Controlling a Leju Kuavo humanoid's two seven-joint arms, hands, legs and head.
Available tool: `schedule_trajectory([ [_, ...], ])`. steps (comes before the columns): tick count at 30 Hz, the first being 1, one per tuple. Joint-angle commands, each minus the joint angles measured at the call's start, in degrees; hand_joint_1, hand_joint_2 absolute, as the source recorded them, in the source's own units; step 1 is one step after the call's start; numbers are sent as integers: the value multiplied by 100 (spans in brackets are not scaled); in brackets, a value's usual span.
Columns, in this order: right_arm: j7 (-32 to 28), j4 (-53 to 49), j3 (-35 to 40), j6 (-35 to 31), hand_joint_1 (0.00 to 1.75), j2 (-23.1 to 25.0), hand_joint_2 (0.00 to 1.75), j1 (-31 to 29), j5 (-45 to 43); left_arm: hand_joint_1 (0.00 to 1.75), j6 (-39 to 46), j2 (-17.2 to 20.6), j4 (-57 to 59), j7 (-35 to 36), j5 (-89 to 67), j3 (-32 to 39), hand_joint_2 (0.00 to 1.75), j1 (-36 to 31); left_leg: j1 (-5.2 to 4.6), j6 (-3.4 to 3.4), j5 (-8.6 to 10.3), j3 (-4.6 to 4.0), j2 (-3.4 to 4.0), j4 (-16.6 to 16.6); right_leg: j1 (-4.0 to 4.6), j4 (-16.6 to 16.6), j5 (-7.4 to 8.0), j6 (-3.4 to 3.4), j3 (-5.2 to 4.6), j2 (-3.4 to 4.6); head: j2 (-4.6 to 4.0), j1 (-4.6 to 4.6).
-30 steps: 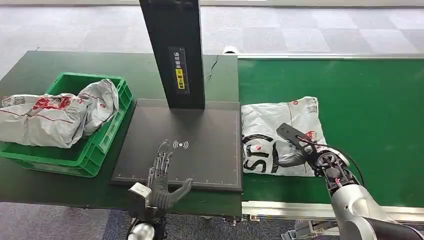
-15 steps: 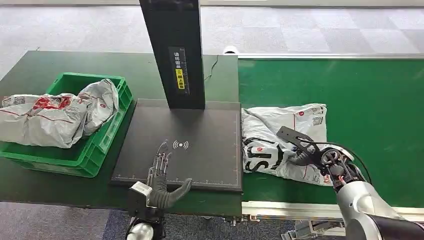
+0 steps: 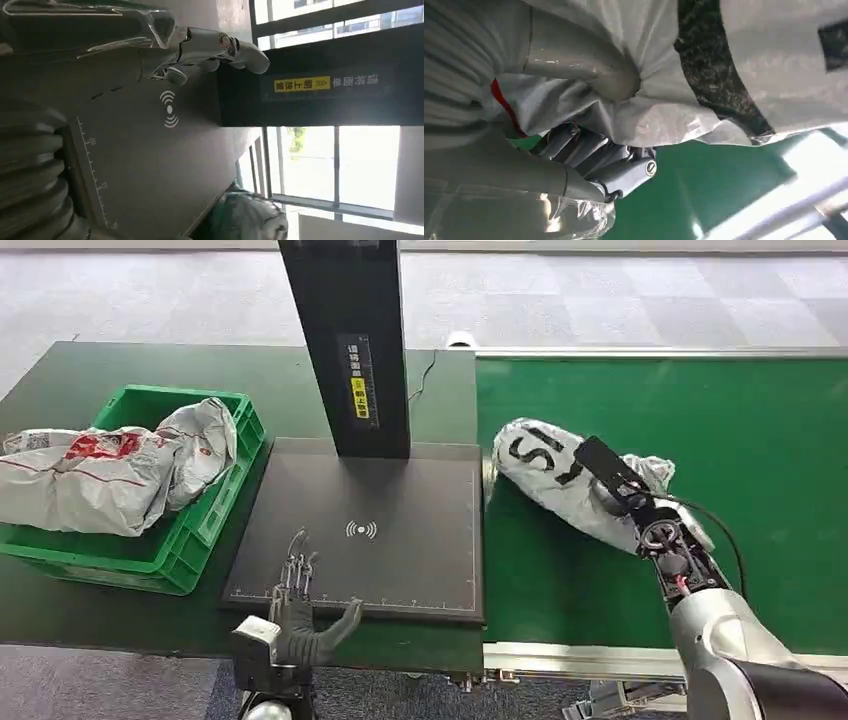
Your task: Moved the parcel from conveyor to table for the left to box.
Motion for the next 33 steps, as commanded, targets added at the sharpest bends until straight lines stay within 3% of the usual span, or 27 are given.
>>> schedule_trajectory([
  [1, -429, -3517, 265, -656, 175, 151, 175, 1296, -1244, 0, -27, 132, -208, -113, 65, 171, 175, -2, 3, -1, 1, 6, -6, -9, 4, -10, 0, -3, 8, -3, 0, 2],
  [3, -569, -4095, 409, -742, 175, 99, 175, 1588, -1521, 0, -90, 148, -241, -174, 94, 210, 175, -59, 1, 0, 2, -1, -12, -4, 3, -5, -1, -1, 3, -18, 0, 2],
  [7, -544, -4146, 434, -745, 175, 101, 175, 1592, -1528, 0, -97, 152, -248, -172, 96, 218, 175, -70, -3, 2, -2, 0, 1, -5, -1, -1, 0, -2, 0, -4, -2, 0],
  [10, -409, -4295, 976, -636, 175, 140, 175, 1568, -1478, 0, -156, 161, -414, -206, 40, 321, 175, -108, -2, -1, 1, -3, 6, -4, -1, -1, 2, -4, -5, -2, 0, 0],
  [11, -360, -4192, 1421, -290, 175, 159, 175, 1465, -1397, 0, -171, 139, -534, -214, -6, 409, 175, -124, -1, -2, 1, -7, 6, -1, 0, 2, 2, -5, -8, -1, 0, -2],
  [14, -249, -3709, 2095, -293, 175, 456, 175, 1271, -1143, 0, -208, 121, -724, -160, -78, 564, 175, -164, -2, -3, -3, 1, 34, -3, -1, 2, 6, -6, -10, 26, 0, -2],
  [19, -337, -3527, 2260, -187, 175, 474, 175, 1209, -1209, 0, -203, 118, -727, -177, -110, 592, 175, -161, 1, -3, 1, 7, 14, -6, 3, 1, 1, -4, -1, 8, 0, -2],
  [24, -528, -2266, 3193, 161, 175, 1356, 175, 823, -1100, 0, -63, 79, -1016, -177, -103, 962, 175, -240, 3, -4, 0, 9, 41, -12, 5, -1, 9, -3, 0, 35, 0, 2],
  [28, -601, -2180, 3694, 283, 175, 1754, 175, 873, -1169, 0, 10, 24, -1353, -71, -165, 1167, 175, -91, 6, -10, 0, 6, 55, -7, 8, 6, 4, -7, -7, 43, 0, 0],
  [33, -560, -2320, 3778, 310, 175, 1641, 175, 896, -1276, 0, 8, -9, -1352, -61, -192, 1202, 175, -66, 8, -6, 2, 8, 32, -9, 10, 2, 1, -4, -1, 27, 0, -2],
])
